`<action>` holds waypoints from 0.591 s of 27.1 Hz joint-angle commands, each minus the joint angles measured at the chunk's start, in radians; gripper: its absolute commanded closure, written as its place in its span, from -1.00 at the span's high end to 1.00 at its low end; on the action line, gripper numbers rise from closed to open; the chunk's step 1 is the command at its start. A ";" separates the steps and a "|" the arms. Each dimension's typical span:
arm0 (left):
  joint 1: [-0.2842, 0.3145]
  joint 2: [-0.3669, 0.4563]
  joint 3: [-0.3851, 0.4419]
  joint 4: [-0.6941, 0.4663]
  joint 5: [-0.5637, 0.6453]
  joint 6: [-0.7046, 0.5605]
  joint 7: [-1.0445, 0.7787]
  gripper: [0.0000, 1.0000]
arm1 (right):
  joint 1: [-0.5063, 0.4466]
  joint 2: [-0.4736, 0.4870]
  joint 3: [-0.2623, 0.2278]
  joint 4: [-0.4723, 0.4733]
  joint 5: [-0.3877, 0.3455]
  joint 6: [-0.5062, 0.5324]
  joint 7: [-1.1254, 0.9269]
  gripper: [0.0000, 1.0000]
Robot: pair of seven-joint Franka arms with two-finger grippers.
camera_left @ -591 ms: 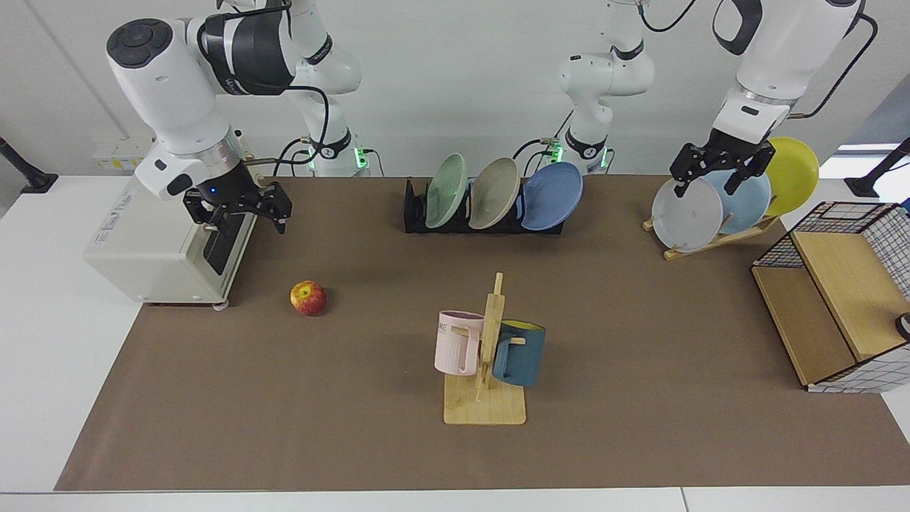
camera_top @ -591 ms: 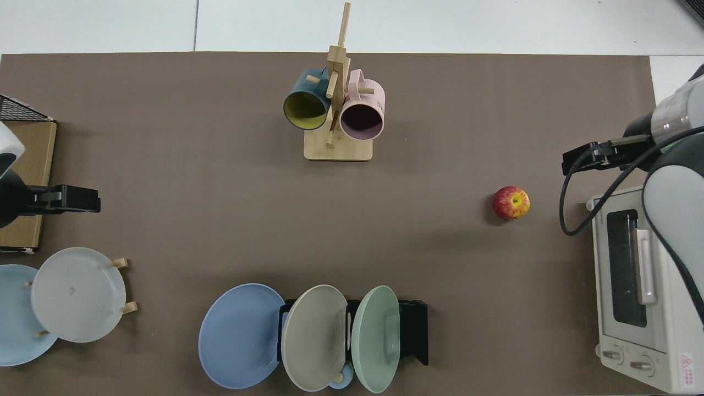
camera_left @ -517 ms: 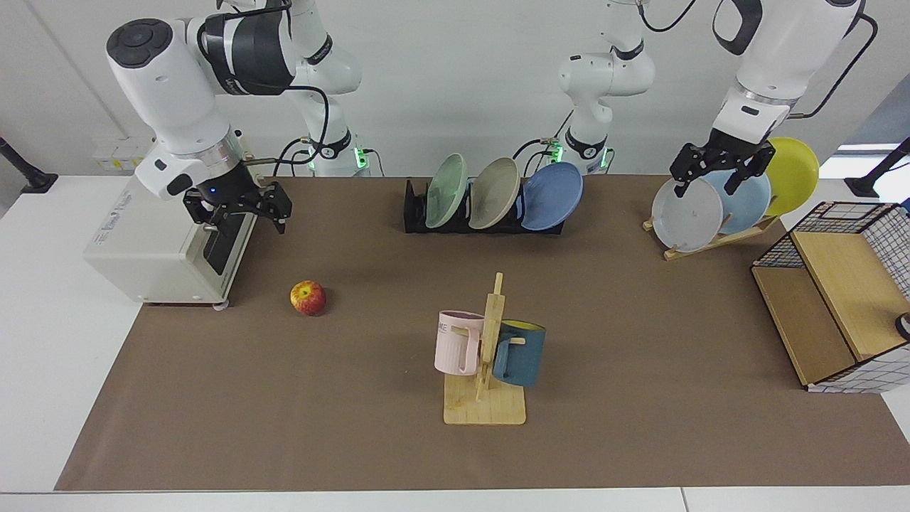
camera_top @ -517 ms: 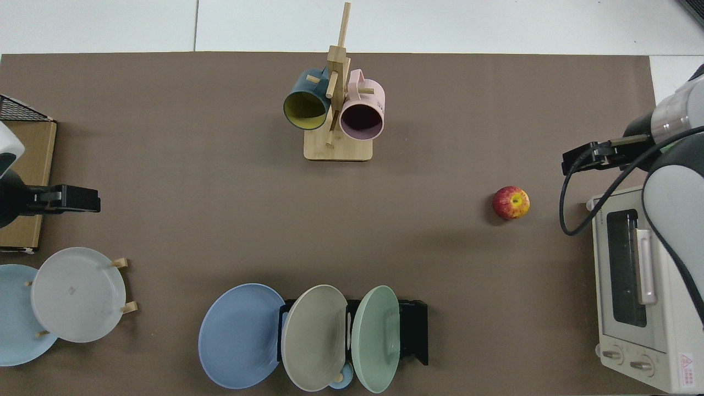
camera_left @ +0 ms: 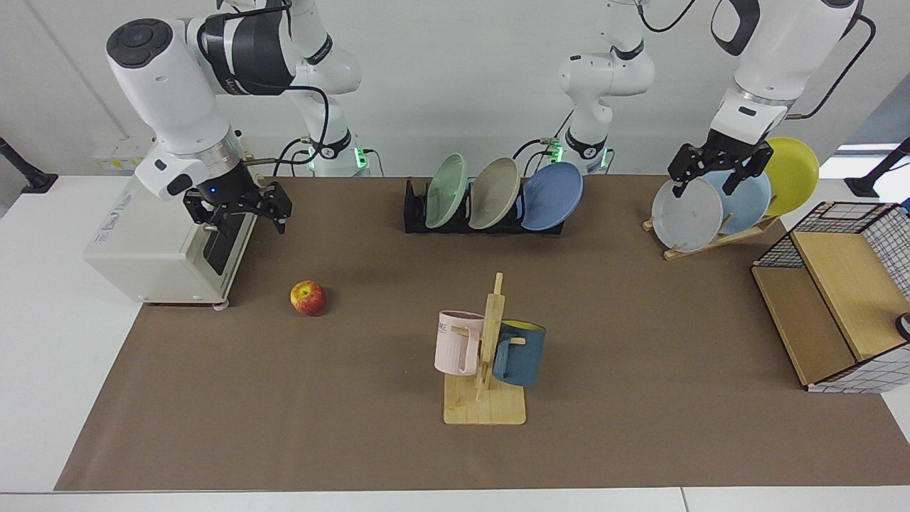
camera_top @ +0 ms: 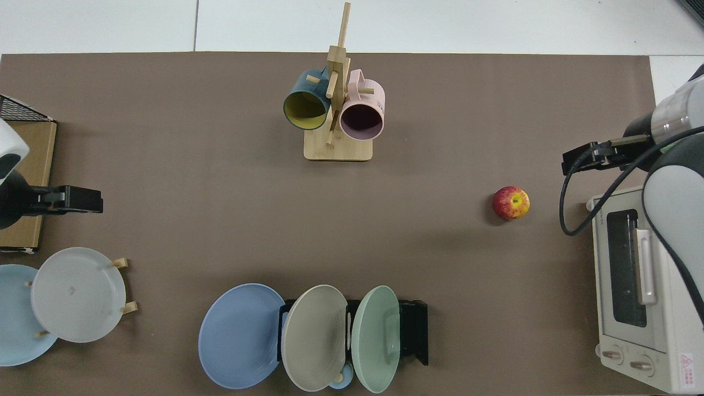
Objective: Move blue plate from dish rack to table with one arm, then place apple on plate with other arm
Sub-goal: 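Reach the left gripper toward the blue plate in the dish rack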
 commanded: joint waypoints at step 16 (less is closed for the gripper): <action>0.003 -0.032 -0.085 -0.052 0.115 -0.023 -0.038 1.00 | -0.012 -0.061 0.013 0.001 0.010 0.039 0.021 1.00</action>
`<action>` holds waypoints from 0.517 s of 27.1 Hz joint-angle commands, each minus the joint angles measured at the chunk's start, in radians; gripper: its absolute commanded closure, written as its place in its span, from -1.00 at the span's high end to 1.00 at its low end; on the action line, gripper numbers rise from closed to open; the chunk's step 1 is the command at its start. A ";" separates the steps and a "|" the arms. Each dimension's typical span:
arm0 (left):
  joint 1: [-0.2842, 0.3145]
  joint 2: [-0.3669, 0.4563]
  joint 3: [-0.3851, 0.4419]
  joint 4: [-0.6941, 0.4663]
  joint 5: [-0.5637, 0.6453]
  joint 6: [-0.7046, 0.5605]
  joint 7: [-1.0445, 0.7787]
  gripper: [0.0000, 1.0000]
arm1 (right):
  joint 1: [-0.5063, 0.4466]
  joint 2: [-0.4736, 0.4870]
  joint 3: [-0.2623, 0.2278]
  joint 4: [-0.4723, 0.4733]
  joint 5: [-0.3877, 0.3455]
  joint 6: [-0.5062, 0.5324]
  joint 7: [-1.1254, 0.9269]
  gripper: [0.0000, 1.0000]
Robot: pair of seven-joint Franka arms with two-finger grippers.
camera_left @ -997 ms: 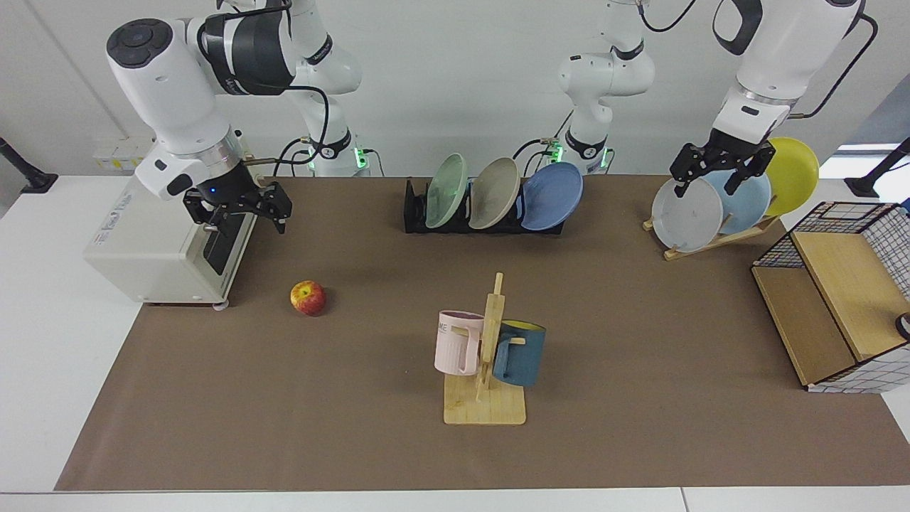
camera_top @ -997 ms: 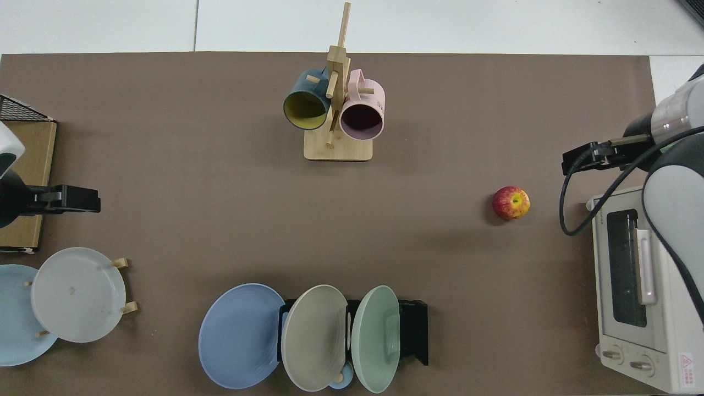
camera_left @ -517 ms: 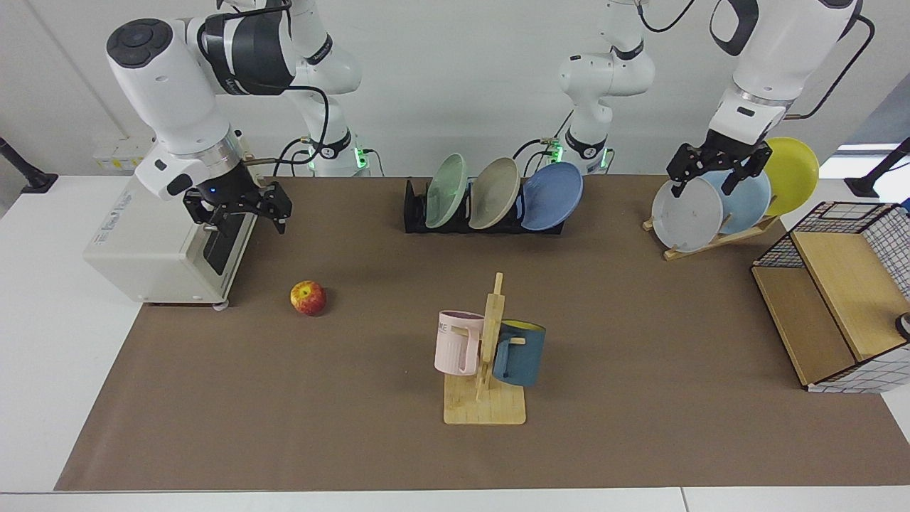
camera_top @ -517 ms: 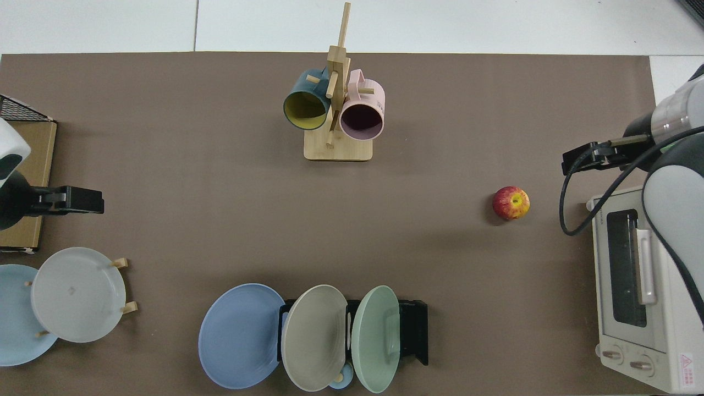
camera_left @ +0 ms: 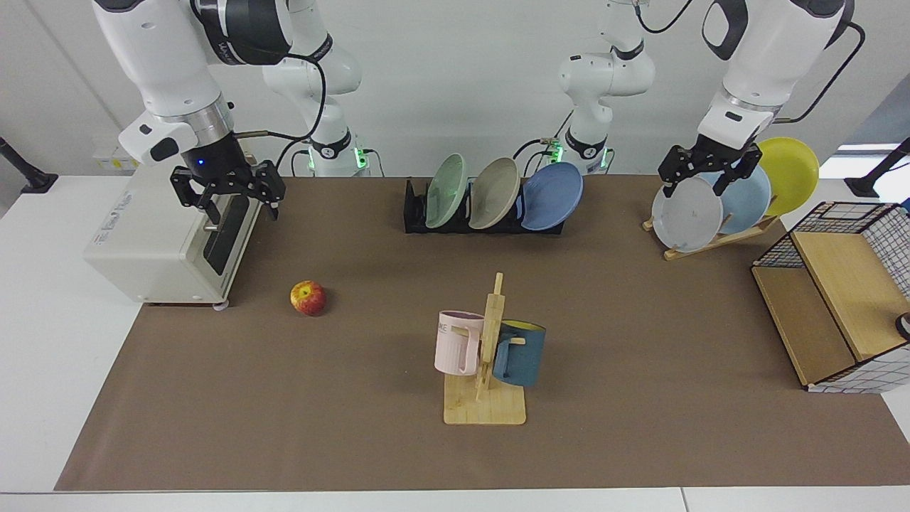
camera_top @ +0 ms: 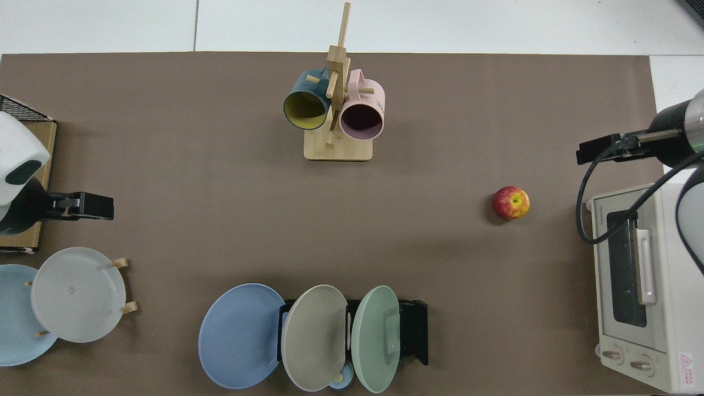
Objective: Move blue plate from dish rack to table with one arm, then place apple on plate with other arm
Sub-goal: 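Reach the left gripper toward the blue plate in the dish rack, then grasp the blue plate rim with the left gripper while the right gripper lowers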
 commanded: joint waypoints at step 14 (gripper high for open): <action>0.006 -0.316 -0.383 -0.490 0.221 0.097 -0.310 1.00 | 0.017 -0.046 0.014 -0.171 -0.017 0.090 0.020 1.00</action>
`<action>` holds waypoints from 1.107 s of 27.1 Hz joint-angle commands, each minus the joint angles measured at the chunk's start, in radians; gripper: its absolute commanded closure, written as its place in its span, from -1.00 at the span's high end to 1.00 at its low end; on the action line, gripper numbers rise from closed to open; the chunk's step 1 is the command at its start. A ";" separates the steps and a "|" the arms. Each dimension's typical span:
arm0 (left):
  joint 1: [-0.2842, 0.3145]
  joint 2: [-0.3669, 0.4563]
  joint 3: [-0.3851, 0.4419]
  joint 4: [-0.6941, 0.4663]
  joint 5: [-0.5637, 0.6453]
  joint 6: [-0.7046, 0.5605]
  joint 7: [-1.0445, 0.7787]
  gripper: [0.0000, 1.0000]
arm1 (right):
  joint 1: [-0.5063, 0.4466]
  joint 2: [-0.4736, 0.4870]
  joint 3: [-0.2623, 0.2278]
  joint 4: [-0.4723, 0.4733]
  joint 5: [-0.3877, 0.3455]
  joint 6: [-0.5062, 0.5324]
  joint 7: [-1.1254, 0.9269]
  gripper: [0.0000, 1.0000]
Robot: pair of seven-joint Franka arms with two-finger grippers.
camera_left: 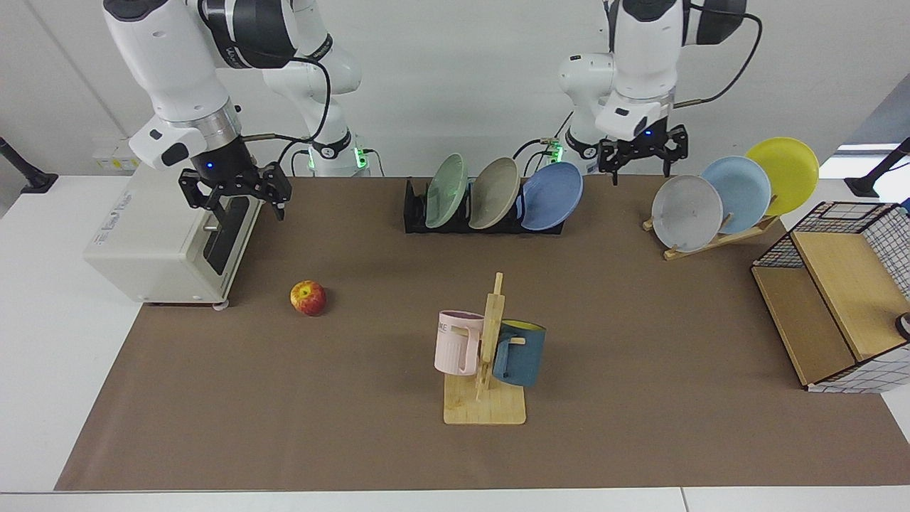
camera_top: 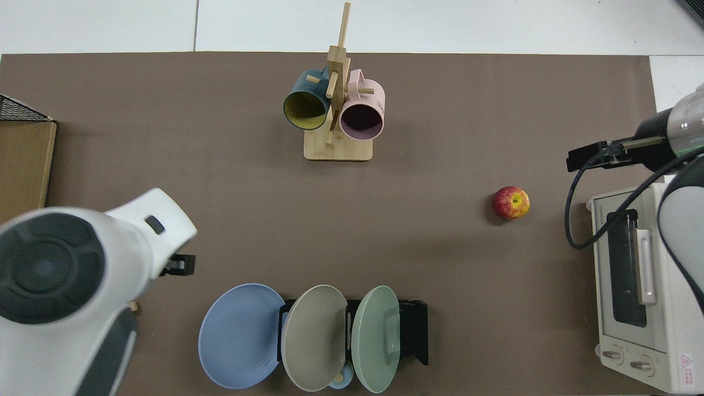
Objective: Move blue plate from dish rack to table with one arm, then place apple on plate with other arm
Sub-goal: 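Grasp the blue plate rim with the left gripper while the right gripper lowers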
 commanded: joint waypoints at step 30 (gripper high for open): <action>-0.003 -0.181 -0.165 -0.529 -0.112 0.350 -0.165 0.77 | 0.029 0.180 0.004 -0.486 -0.086 0.618 0.037 1.00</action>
